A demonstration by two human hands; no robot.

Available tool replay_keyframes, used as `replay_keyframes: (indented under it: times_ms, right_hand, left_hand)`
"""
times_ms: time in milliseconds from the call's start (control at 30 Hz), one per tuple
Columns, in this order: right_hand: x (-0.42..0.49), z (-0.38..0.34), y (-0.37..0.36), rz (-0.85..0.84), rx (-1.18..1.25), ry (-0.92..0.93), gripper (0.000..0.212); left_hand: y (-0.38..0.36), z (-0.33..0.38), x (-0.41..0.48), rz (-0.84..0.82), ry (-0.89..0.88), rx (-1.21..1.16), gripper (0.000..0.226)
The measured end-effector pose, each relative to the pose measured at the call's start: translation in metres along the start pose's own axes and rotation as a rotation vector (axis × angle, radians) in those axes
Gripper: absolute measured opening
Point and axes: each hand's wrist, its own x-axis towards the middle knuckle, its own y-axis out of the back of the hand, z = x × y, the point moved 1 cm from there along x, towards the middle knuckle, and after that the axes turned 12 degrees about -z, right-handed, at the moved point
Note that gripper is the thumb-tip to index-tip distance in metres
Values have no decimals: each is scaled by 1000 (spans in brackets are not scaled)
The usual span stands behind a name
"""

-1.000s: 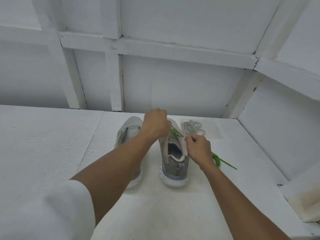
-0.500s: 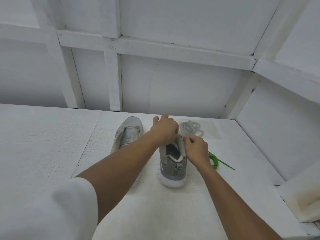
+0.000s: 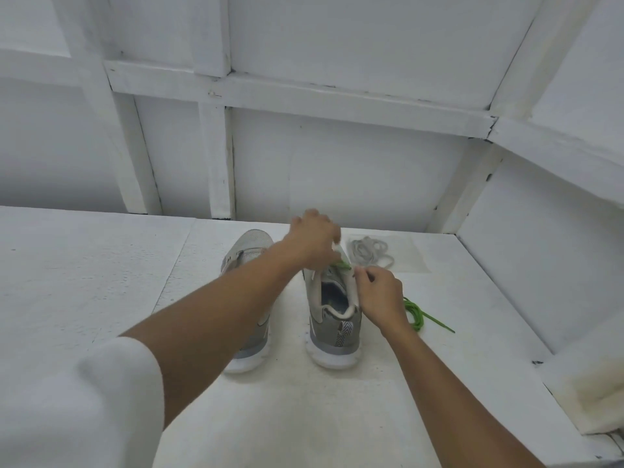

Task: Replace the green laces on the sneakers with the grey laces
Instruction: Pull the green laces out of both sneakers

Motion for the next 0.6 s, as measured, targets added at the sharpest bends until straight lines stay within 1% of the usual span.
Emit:
replay_keyframes:
  times_ms: [67,133,200,267,333,400,500,533,600]
  right_hand:
    - [0,0,0,2,3,2,41]
    - [0,0,0,2,-1,10,40]
    - [0,1,-1,2,0,14,40]
    - [0,1,-1,5,-1,14,41]
    - [0,2,-1,9,-10,16,41]
    - [0,2,0,9,-27,18,42]
    - [0,1,-1,10,-50,15,44]
    - [0,1,0,10,-50,13,45]
    - [0,1,0,9,-54,13,45]
  left_hand:
    - [-15,11,2,-103,-45,43,28]
    - [-21,13,3,-144,-41,44,23]
    - [-18,9,4,-105,-41,55,21]
    - [-5,0,4,-17,-22,83,20]
    - [13,-14,4,90,58,73,23]
    - [31,-33,1,163,176,-1,26]
    - [43,-58,-5,159,294,-113,29]
    - [42,-61,-6,133,303,-126,32]
    - [37,-57,-6,90,281,-149,44]
